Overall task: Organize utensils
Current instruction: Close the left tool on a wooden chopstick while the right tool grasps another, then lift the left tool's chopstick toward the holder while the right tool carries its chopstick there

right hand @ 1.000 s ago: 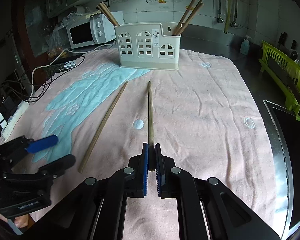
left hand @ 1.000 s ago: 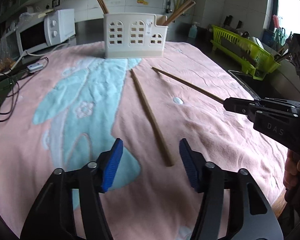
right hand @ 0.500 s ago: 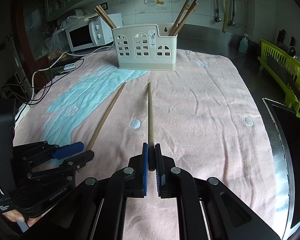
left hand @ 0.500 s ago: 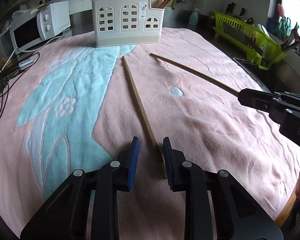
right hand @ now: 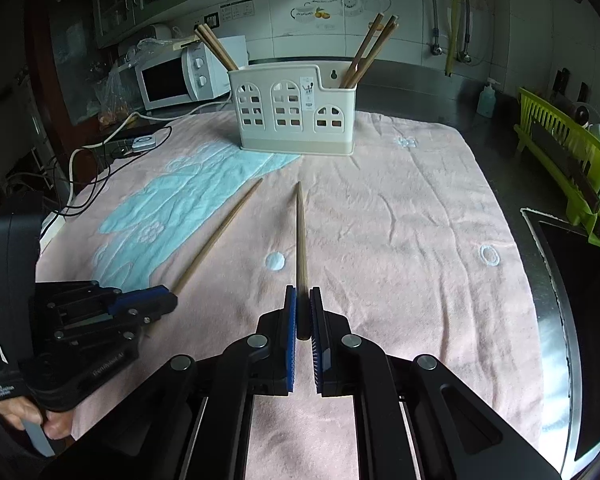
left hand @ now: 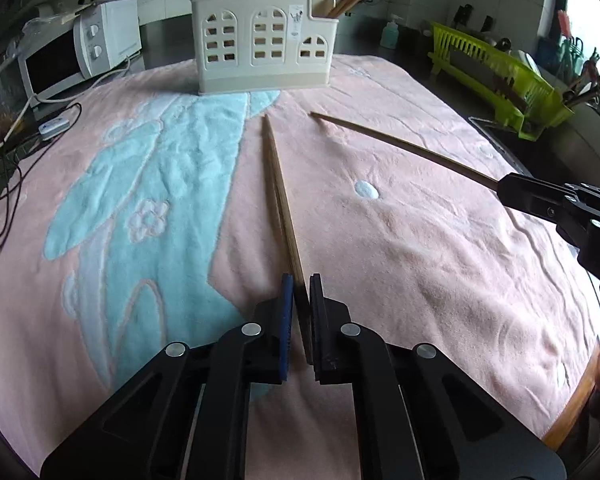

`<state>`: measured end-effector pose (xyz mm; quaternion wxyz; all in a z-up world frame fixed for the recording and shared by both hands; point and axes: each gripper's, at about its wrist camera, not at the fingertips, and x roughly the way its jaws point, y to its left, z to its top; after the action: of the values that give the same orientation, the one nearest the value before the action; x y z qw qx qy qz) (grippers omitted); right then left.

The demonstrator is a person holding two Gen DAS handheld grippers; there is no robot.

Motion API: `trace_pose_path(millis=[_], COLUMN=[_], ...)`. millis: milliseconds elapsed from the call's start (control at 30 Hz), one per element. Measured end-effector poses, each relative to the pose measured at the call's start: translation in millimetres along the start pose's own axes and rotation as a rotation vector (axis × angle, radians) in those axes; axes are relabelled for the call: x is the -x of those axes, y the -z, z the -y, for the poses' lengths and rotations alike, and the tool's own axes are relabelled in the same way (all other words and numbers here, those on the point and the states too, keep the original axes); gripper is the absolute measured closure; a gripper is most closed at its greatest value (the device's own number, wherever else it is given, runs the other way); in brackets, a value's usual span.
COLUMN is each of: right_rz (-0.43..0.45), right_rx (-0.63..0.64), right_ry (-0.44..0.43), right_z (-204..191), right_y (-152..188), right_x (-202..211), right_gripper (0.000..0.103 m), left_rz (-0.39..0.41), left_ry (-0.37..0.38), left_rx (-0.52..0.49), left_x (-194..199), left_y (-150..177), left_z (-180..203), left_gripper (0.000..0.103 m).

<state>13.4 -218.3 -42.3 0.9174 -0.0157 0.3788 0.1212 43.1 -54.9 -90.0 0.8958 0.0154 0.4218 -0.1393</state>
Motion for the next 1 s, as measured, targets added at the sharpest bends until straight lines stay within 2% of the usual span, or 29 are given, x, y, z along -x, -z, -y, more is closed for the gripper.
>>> trace_pose_path(millis=[433, 1000], right_rz=[0.095, 0.181], right_rx=[0.022, 0.054], right_ry=[-0.001, -0.046], right_z=[-3.4, -9.0], right_y=[-30.9, -72.5], right_x=[28.1, 52.1], right_gripper=[0.096, 0.096], left_rz=[0.273, 0.393], left_ry=[-0.004, 0.012], left_rx=[0.041, 0.004], left_x=[58.2, 96.9], left_y=[-27.9, -68.4], left_z=[-33.1, -53.7], left_gripper=[0.098, 0.098])
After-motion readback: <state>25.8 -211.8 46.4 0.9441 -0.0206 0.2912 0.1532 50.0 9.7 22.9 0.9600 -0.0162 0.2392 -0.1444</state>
